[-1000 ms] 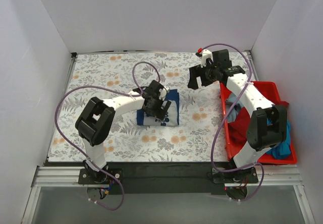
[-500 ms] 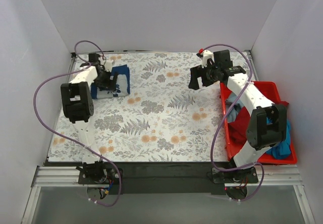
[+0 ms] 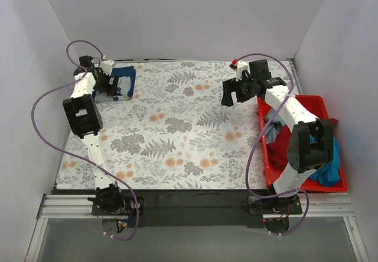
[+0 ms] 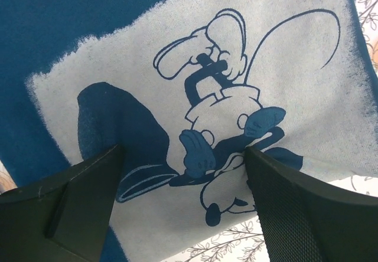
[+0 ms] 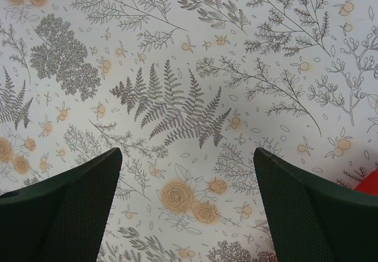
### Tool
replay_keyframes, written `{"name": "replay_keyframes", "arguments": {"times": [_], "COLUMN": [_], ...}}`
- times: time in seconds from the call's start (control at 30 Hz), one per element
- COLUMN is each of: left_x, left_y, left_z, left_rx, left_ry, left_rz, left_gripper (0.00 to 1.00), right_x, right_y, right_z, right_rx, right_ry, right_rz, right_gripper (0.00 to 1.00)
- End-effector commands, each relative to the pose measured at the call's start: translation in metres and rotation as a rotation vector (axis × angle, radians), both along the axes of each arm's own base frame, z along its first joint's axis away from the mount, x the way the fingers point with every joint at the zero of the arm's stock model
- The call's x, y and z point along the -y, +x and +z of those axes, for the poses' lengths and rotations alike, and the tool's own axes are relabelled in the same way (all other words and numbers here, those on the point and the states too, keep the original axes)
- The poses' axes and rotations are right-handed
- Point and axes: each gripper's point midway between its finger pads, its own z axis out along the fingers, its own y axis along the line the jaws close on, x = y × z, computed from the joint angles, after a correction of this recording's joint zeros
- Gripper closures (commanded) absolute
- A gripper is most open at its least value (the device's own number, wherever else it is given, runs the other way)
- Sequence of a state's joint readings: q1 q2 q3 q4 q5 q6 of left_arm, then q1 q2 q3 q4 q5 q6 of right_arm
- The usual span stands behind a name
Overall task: Fold and stack the t-shirts
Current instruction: Neatly place the folded tshirt to the corner
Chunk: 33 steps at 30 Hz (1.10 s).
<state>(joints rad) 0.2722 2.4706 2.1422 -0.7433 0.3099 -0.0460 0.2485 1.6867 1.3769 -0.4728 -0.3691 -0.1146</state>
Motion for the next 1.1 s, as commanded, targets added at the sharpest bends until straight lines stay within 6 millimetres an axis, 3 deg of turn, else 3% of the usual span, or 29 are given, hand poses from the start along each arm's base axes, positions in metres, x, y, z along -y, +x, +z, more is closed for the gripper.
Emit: {"name": "replay_keyframes", "arguments": {"times": [0.0, 0.1, 0.13, 0.2, 0.23, 0.37, 0.47, 0.6, 0.7, 0.83, 1.07], "left_x": [-0.027, -0.037, -0.037, -0.033, -0.027, -0.011, 0.006, 0.029, 0.039, 0.056, 0.070], "left_y": [-0.012, 0.004, 0.009, 0.009, 0.010, -0.005, -0.027, -0.064, -0.078, -0.092, -0.086], "left_z": [-0.037, 0.006, 0.034, 0.066, 0.096, 0.135, 0.137, 0.094, 0.070, 0.049, 0.015], "left_rx": [-0.068, 0.040, 0.092, 0.148, 0.203, 0.235, 0.177, 0.019, -0.044, -0.112, -0.124], "left_ry": [0.107, 0.130, 0.133, 0.112, 0.097, 0.061, -0.039, -0.101, -0.122, -0.168, -0.116], "left_rz": [0.010, 0.064, 0.067, 0.077, 0.074, 0.135, 0.180, 0.233, 0.317, 0.367, 0.428], "left_gripper": [0.17, 0.16, 0.16, 0.16, 0.15, 0.13, 0.14, 0.16, 0.16, 0.16, 0.16], "right_x": [0.004, 0.005, 0.004, 0.005, 0.005, 0.004, 0.004, 0.004, 0.003, 0.004, 0.003], "right_y": [-0.002, -0.003, -0.003, -0.004, -0.004, -0.007, -0.008, -0.009, -0.010, -0.008, -0.008], "right_z": [0.004, 0.008, 0.009, 0.014, 0.016, 0.020, 0.024, 0.026, 0.028, 0.028, 0.026], "right_rx": [0.016, 0.023, 0.027, 0.039, 0.043, 0.048, 0.056, 0.062, 0.061, 0.064, 0.058], "right_ry": [-0.010, -0.005, -0.003, 0.000, 0.001, 0.013, 0.018, 0.021, 0.027, 0.026, 0.026], "right_rz": [0.010, 0.012, 0.011, 0.011, 0.011, 0.014, 0.016, 0.018, 0.019, 0.016, 0.017], "right_gripper": [0.02, 0.02, 0.02, 0.02, 0.02, 0.01, 0.02, 0.02, 0.02, 0.02, 0.02]}}
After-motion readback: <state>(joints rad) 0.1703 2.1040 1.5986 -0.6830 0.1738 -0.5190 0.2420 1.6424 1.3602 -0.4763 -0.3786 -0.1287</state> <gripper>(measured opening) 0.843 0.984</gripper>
